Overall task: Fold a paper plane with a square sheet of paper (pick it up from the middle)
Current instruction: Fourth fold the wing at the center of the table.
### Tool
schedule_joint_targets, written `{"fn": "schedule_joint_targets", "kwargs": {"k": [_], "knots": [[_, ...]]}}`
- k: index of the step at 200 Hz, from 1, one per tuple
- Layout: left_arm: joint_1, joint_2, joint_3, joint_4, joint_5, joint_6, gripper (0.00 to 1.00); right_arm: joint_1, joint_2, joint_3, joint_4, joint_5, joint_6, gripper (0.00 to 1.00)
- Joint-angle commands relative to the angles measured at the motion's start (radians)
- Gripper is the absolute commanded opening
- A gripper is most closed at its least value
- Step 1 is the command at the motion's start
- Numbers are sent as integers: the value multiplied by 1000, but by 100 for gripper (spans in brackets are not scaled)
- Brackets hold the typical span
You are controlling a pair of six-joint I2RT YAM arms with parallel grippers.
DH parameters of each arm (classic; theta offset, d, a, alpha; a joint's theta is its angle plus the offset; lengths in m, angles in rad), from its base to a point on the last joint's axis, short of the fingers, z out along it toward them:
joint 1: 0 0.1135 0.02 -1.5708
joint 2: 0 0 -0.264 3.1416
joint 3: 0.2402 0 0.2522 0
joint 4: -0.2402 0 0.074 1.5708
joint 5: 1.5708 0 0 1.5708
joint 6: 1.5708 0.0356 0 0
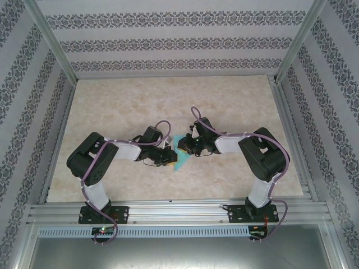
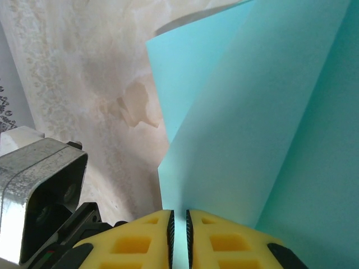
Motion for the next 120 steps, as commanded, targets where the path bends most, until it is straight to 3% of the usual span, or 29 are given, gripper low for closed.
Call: {"fn": "schedule_joint_targets", "kwargs": {"k": [1,80,120], "knots": [[13,-47,-14,-53,-60,10,19,5,19,21,19,-16,8,16],[11,-50,-11,-12,-42,-26,17,7,16,23,15,-25,5,16],[12,-21,-41,14,-23,-39,7,7,20,23,16,-27,4,16]]}}
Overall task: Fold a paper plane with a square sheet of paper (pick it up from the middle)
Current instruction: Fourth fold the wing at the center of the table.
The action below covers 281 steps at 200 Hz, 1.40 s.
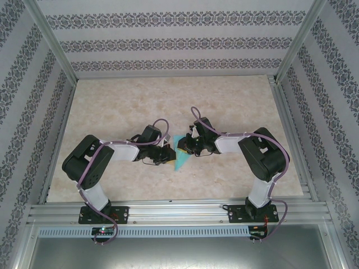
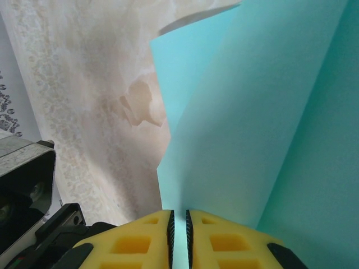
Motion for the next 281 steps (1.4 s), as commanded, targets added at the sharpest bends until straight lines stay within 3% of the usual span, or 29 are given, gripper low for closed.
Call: {"fn": "schedule_joint_targets", "kwargs": {"k": [1,122,199,218,231,261,281], "knots": [[11,26,-34,31,26,-20,7,7,20,23,11,-19,4,16],[10,82,-42,6,51,13,3,5,59,33,-44,14,-23,16],[10,28,-32,-62,31,35,13,7,81,-5,-71,73,-20,15],[10,-50,-94,-33,-4,-2,16,4,80,-9,-70,69,-19,14],[10,-142,-142,-21,-65,-38,26,3,81,-9,-70,68,-18,15],[12,-331,-171,-123,-225,-72,33,5,81,-21,-62,74,-8,14],[12,-359,-166,-114,-217,-94,36,5,79,-30,-46,74,-1,14]]}}
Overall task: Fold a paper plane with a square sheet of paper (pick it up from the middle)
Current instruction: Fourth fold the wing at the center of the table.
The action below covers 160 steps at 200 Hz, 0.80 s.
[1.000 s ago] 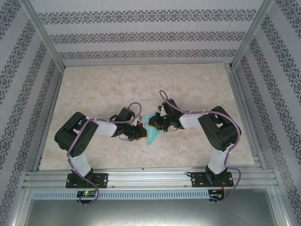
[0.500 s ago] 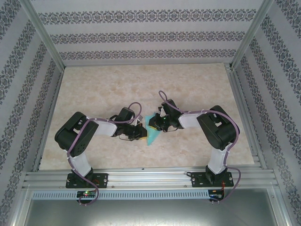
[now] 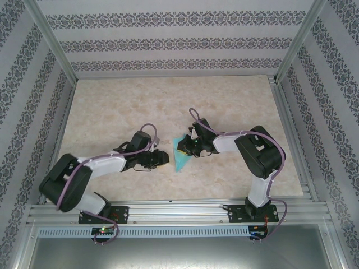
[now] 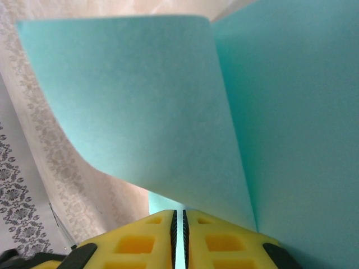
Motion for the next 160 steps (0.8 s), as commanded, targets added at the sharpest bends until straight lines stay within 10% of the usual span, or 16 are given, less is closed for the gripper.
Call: {"fn": "schedule_joint_targets", "kwargs": {"k": [1,160], "knots": [[9,-36,8,-43,-70,-46,36,6,31,-40,-36,63,4,14],[-86,258,158,64,29,-97,30,5,33,-74,2,74,26,15]]}}
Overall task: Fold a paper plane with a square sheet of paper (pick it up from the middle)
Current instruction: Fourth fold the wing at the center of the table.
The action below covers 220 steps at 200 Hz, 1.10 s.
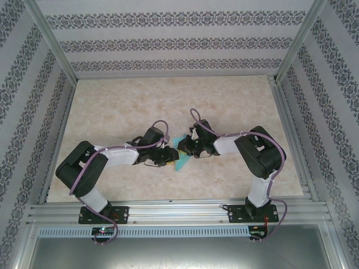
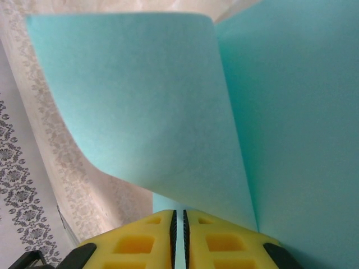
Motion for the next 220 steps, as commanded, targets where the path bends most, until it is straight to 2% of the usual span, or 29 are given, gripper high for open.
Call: {"fn": "schedule_joint_targets", "kwargs": {"k": [1,94,129,148,158,184,207,220], "knots": [[-6,24,-7,44,12,-24,30,4,34,-39,-75,72,-1,15],[-7,37,-58,156,17,-31,11,-2,41,-55,-76,75,-8,15],[-7,51,-92,253,73,-12,4,-2,55,-60,-79,85,-9,15],[-7,69,-100,309,129,1,5,-3,61,-61,-88,93,-11,14],[-7,73,-105,327,151,6,8,-3,62,-63,-96,104,-13,14],[-6,66,-114,304,152,30,14,-4,67,-63,-107,111,-17,14],[-6,62,-126,329,163,25,13,-4,68,-63,-114,115,-21,14],[-6,69,-125,337,177,31,8,-4,70,-63,-117,115,-23,14]]}}
